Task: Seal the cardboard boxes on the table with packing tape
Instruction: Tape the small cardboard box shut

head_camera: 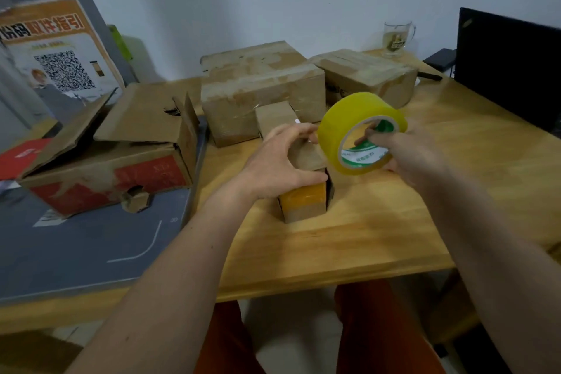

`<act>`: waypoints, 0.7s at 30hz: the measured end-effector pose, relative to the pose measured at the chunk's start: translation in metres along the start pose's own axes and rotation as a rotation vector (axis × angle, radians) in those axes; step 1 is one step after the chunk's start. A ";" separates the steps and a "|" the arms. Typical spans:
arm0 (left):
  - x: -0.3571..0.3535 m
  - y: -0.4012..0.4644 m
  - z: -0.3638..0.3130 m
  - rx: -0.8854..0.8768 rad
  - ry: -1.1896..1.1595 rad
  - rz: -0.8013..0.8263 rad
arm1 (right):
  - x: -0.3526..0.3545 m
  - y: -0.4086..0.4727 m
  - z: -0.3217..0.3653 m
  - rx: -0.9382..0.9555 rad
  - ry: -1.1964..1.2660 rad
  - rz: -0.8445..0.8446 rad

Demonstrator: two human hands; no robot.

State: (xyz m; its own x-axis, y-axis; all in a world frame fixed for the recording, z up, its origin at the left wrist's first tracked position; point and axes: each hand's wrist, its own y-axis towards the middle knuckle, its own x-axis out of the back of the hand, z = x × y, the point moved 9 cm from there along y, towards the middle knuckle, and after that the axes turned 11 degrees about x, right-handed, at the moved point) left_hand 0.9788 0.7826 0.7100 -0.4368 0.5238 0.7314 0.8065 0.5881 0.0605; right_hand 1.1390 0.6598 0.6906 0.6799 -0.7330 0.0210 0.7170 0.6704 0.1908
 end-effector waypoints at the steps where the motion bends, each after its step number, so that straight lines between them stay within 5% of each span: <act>1: 0.000 0.000 0.000 0.005 0.006 0.000 | -0.001 -0.002 -0.006 -0.030 0.016 -0.001; 9: -0.001 -0.001 -0.002 0.025 0.055 0.019 | -0.008 -0.003 -0.017 -0.092 0.107 0.014; 13: -0.007 0.002 -0.012 0.040 0.267 -0.089 | -0.013 -0.008 -0.028 -0.146 0.145 0.004; 21: -0.007 0.002 0.015 0.288 0.279 -0.103 | -0.029 -0.008 -0.034 -0.141 0.216 0.063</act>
State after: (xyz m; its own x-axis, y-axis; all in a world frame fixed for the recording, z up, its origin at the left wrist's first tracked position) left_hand 0.9776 0.7889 0.6950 -0.3526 0.2897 0.8898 0.6023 0.7980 -0.0211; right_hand 1.1188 0.6799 0.6552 0.7302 -0.6579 -0.1842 0.6761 0.7346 0.0564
